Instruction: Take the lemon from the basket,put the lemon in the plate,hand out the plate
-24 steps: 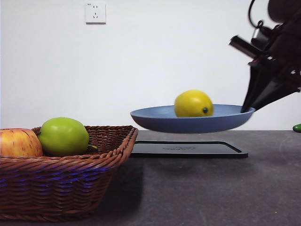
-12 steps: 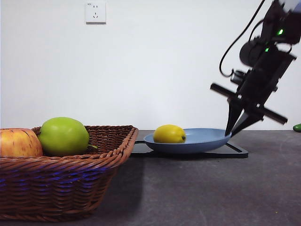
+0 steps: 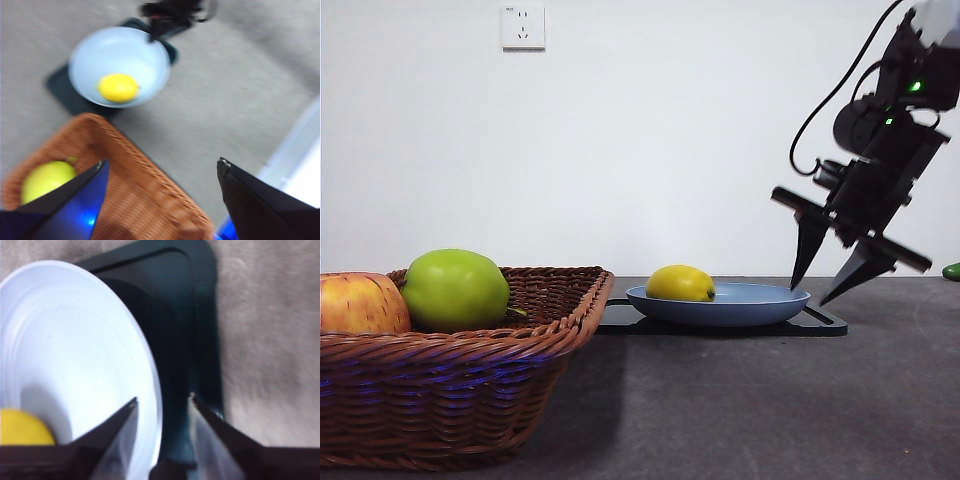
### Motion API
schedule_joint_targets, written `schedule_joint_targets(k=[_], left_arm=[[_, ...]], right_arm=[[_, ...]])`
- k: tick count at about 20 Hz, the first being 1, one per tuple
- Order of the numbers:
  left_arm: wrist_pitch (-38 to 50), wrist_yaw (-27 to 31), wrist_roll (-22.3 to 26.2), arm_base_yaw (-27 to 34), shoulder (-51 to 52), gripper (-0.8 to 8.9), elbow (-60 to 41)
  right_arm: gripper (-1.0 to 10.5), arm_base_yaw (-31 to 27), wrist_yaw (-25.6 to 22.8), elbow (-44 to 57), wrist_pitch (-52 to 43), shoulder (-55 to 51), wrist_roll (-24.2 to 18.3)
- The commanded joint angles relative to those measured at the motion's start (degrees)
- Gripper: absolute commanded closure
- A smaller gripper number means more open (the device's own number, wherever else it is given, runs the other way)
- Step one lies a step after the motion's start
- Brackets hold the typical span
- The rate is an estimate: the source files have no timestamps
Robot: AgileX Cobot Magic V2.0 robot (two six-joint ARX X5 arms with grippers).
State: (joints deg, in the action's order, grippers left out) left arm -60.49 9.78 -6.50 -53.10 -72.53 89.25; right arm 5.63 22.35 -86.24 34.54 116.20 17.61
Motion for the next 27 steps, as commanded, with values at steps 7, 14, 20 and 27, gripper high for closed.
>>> schedule_joint_targets(k=[7,14,20,27], left_arm=[[8.1,7.1,11.6,2.7,-3.2,8.01,1.1],[10.1,-2.3,14.1,19.5,-2.6,8.08,-3.9],[29.5,-11.8,12.0,30.5,10.3,8.08,-28.1],[47.5,-12.9,9.0,32.6,28.1,8.08,-51.1]], right_arm=[[8.7,2.3,-0.5,-1.3,15.6,-22.3,-9.7],[9.4,10.6,-22.3,3.0,20.9,-40.4,-15.0],[9.4,14.7,-22.9,26.6,-2.1,-59.5,-14.6],[9.4,18.3,-25.8,50.5,-24.4,-74.3,-14.2]])
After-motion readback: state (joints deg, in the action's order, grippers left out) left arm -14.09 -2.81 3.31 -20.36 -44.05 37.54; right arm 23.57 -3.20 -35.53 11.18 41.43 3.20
